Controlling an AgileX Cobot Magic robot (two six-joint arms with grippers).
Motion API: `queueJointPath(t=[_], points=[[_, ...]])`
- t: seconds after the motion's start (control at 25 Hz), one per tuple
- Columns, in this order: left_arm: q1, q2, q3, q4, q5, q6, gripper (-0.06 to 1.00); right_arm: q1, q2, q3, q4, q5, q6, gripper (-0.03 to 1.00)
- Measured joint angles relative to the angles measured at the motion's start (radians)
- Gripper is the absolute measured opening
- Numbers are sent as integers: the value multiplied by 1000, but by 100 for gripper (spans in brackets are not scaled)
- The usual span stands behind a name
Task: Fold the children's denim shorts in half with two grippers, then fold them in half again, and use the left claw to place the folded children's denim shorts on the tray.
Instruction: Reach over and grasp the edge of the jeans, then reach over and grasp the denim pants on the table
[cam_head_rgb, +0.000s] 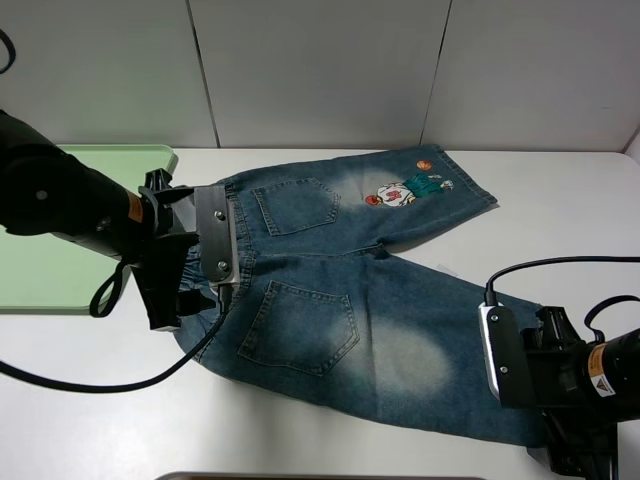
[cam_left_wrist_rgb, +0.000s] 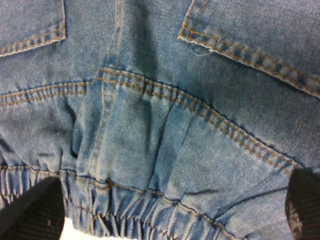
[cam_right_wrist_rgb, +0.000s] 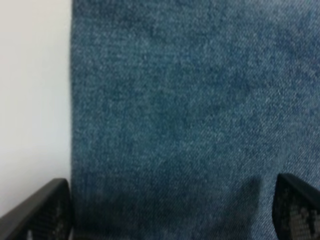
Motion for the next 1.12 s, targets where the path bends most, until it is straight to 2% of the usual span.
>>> queueJointPath(t=[0.12,0.32,0.44,0.76,1.12], points=[[0,0,0,0,-5,0,87,0,5,0,0,0,1,51],[0,0,0,0,-7,0,87,0,20,1,-35,-34,2,12],[0,0,0,0,-10,0,87,0,20,1,-60,-36,2,-1],[0,0,0,0,-8,0,87,0,20,0,-82,-36,2,-2],[0,0,0,0,147,-29,87,0,20,-1,-82,-43,2,-2]])
